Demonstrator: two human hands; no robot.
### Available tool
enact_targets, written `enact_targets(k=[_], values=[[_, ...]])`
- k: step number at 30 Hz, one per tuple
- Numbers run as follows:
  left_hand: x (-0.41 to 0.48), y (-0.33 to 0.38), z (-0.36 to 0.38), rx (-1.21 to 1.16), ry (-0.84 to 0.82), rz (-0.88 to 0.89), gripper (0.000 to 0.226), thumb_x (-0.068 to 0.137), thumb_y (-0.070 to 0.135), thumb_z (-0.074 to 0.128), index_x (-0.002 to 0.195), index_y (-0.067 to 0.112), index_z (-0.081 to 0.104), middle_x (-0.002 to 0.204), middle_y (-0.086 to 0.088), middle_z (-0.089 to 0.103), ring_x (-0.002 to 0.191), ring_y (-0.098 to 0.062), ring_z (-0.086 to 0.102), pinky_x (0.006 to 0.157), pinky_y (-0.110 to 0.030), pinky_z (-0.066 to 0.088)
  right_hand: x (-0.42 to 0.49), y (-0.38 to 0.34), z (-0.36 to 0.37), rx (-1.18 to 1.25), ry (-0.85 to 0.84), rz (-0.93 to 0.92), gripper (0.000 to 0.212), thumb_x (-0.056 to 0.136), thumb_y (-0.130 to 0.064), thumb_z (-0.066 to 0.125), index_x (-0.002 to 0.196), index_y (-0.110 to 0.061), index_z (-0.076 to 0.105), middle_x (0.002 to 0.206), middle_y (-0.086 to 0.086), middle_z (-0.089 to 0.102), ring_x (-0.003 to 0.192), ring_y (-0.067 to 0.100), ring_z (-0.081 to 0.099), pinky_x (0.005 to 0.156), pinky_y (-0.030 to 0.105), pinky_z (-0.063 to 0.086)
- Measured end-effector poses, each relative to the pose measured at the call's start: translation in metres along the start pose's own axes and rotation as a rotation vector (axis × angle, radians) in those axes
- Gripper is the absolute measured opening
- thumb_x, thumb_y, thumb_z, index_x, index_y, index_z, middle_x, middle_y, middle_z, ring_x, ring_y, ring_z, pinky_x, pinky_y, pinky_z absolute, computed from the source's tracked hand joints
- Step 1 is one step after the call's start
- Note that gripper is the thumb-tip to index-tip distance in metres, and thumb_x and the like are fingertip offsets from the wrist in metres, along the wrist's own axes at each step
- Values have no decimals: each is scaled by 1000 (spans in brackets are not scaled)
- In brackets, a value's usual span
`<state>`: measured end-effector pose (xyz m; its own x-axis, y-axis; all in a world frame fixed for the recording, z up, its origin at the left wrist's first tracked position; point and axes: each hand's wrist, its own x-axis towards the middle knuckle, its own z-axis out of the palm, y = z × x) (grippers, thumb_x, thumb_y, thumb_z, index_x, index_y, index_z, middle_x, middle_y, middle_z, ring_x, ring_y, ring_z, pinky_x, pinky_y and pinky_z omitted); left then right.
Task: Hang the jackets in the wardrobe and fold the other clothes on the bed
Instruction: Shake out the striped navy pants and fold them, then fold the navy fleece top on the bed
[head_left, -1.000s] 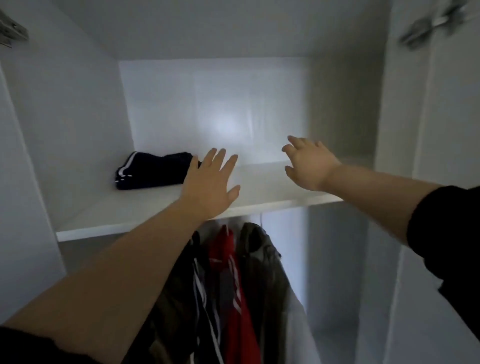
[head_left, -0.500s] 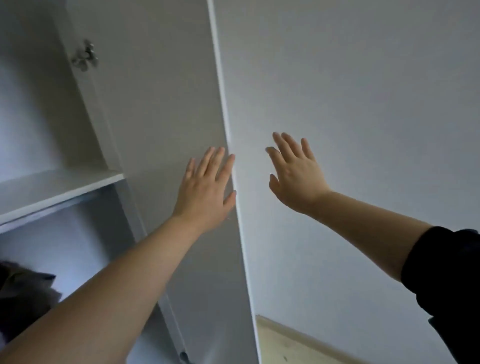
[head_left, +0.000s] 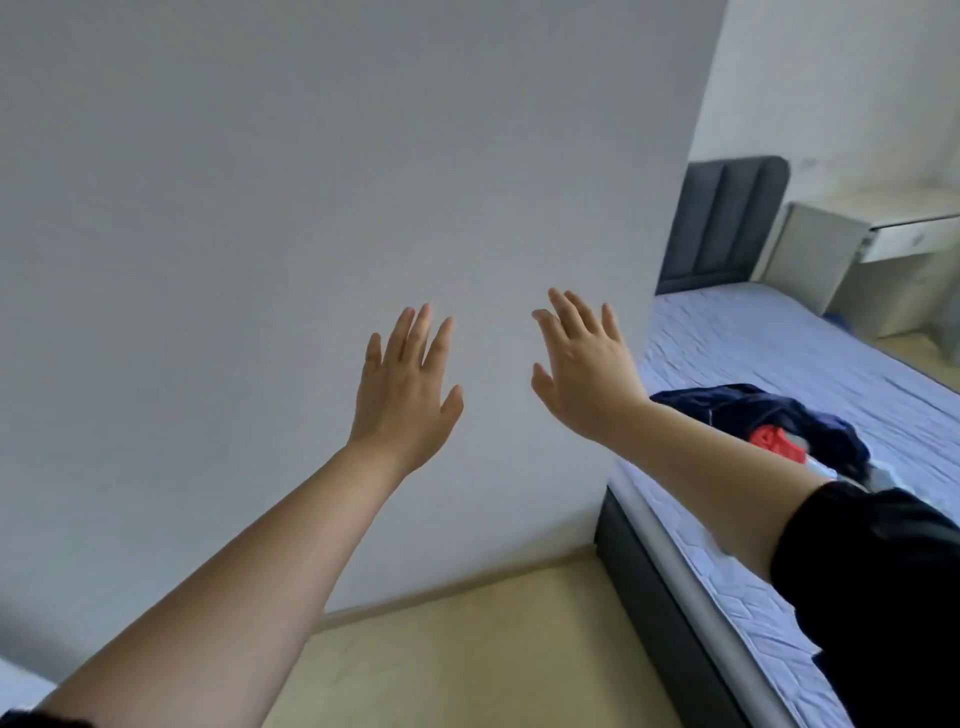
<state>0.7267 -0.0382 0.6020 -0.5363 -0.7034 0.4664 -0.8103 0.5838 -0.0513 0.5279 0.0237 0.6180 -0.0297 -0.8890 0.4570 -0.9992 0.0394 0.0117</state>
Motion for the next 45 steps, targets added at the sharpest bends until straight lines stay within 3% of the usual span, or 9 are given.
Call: enact_targets(k=[7, 12, 22, 25, 30, 34, 37, 39, 45], values=[[75, 114, 115, -104, -109, 234, 68, 96, 38, 42, 152, 16, 11, 160, -10, 5, 147, -27, 2, 116, -49, 10, -46, 137, 79, -59, -179, 228, 54, 93, -31, 47, 140, -11, 32, 157, 12, 15, 145, 29, 8, 117, 51, 7], [141, 155, 195, 31, -147, 410, 68, 96, 38, 35, 152, 15, 4, 160, -12, 1, 147, -29, 0, 115, -49, 11, -26, 213, 124, -114, -223, 266, 56, 92, -28, 48, 142, -10, 31, 158, 12, 11, 146, 27, 6, 117, 51, 6], [245, 227, 335, 7, -245, 459, 67, 93, 21, 36, 152, 10, 7, 160, -14, -3, 147, -30, -5, 115, -49, 11, 32, 352, 221, -34, -359, 418, 60, 92, -27, 51, 144, -8, 29, 157, 13, 13, 146, 27, 7, 118, 48, 6], [246, 245, 375, -27, -291, 458, 71, 89, 19, 42, 152, 9, 10, 160, -14, -1, 147, -29, -3, 115, -49, 11, 27, 382, 263, 24, -446, 444, 59, 93, -26, 50, 144, -10, 28, 158, 12, 12, 146, 26, 7, 117, 46, 6], [229, 274, 460, -36, -375, 392, 70, 91, 16, 38, 153, 10, 6, 159, -13, -9, 145, -26, -16, 116, -47, 0, 7, 425, 353, 102, -572, 436, 60, 90, -21, 50, 145, -10, 28, 157, 12, 14, 145, 26, 9, 118, 45, 7], [203, 311, 523, -94, -360, 326, 72, 85, 13, 45, 151, 9, 17, 160, -13, 6, 147, -27, -2, 116, -48, 8, -25, 451, 424, 150, -666, 474, 60, 91, -22, 49, 145, -8, 28, 156, 12, 19, 144, 26, 14, 116, 43, 11], [177, 339, 567, -129, -422, 332, 71, 85, 13, 33, 152, 9, 9, 160, -13, 2, 144, -26, -16, 116, -47, 1, -59, 461, 473, 198, -728, 558, 61, 90, -24, 49, 145, -7, 28, 155, 12, 21, 142, 28, 19, 115, 41, 14], [161, 358, 598, -182, -481, 271, 69, 86, 13, 28, 152, 9, 8, 160, -13, -2, 144, -25, -19, 116, -47, -1, -80, 470, 504, 224, -751, 603, 61, 90, -24, 49, 145, -6, 29, 154, 12, 24, 141, 29, 21, 115, 41, 16], [119, 414, 701, -364, -698, 35, 71, 92, 12, 40, 152, 14, 1, 159, -9, -12, 146, -27, -16, 117, -46, 1, -131, 504, 607, 256, -769, 696, 64, 87, -21, 53, 144, -8, 28, 150, 11, 28, 139, 29, 24, 113, 39, 22]])
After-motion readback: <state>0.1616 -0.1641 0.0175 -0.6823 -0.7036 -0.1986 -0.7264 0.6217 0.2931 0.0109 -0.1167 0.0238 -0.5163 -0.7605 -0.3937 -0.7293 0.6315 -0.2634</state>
